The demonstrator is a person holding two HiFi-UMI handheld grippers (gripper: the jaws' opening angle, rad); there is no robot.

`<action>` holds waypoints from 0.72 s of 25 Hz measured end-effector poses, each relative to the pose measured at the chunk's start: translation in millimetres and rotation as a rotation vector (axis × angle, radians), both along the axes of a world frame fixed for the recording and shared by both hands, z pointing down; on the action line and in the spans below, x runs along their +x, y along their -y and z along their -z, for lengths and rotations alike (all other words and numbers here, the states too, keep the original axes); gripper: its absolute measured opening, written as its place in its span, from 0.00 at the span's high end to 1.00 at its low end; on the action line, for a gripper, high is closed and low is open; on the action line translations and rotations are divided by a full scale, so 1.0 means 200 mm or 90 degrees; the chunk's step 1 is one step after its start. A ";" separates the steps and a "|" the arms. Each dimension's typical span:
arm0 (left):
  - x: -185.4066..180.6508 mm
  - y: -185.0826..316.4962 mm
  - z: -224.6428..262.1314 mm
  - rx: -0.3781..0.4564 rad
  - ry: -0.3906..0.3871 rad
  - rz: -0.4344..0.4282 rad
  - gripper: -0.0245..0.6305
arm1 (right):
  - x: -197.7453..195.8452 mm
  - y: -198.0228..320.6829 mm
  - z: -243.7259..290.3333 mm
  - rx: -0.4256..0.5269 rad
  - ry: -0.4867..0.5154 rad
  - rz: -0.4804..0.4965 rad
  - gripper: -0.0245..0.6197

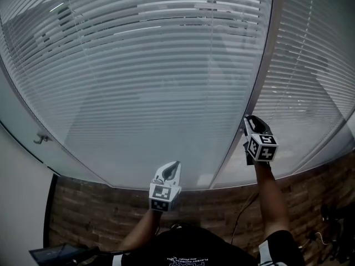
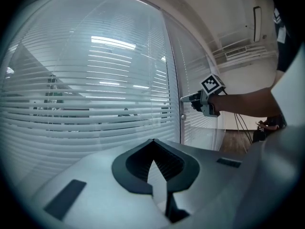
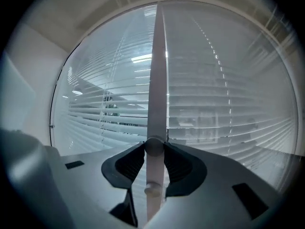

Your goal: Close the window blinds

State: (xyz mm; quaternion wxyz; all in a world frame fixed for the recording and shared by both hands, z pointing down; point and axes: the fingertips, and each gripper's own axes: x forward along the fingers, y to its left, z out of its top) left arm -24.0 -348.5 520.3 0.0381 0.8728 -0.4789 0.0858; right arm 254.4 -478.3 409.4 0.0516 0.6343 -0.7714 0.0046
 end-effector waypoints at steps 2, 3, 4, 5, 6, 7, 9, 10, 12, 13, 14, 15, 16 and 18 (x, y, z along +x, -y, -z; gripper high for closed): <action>0.00 0.00 -0.01 0.006 0.002 0.003 0.97 | 0.00 0.00 0.00 0.002 0.009 -0.002 0.76; 0.00 0.00 0.00 0.008 0.002 0.006 0.97 | 0.00 0.00 0.00 0.003 0.006 -0.004 0.76; 0.00 0.00 0.00 0.008 0.002 0.009 0.97 | 0.00 0.00 0.00 0.004 -0.002 -0.007 0.76; 0.00 0.00 0.00 0.007 0.004 0.010 0.97 | 0.00 0.00 0.00 0.006 -0.017 -0.010 0.76; -0.01 -0.01 0.00 0.005 0.006 0.010 0.97 | 0.00 0.00 0.00 0.008 -0.040 -0.013 0.76; -0.01 -0.01 0.00 0.002 0.009 0.010 0.97 | 0.00 0.00 0.00 0.011 -0.069 -0.015 0.77; -0.01 -0.01 0.01 -0.003 0.011 0.010 0.97 | -0.02 -0.02 0.01 0.020 -0.140 -0.021 0.77; -0.01 -0.01 0.00 -0.002 0.010 0.010 0.97 | -0.03 -0.03 0.02 0.025 -0.184 -0.026 0.77; -0.01 -0.01 -0.01 0.005 0.010 0.011 0.97 | -0.05 -0.03 0.02 0.037 -0.293 -0.031 0.77; -0.01 -0.01 -0.02 0.006 0.011 0.010 0.97 | -0.05 -0.03 0.02 0.042 -0.346 -0.029 0.77; -0.01 -0.01 -0.03 0.005 0.013 0.008 0.97 | -0.07 -0.03 0.03 0.043 -0.393 -0.029 0.77; 0.00 -0.02 -0.03 0.005 0.014 0.007 0.97 | -0.08 -0.04 0.04 0.042 -0.438 -0.028 0.77; 0.00 -0.02 -0.03 0.005 0.015 0.007 0.97 | -0.09 -0.05 0.03 0.041 -0.483 -0.027 0.77; -0.01 -0.02 -0.03 0.007 0.015 0.009 0.97 | -0.08 -0.04 0.01 0.044 -0.578 -0.023 0.77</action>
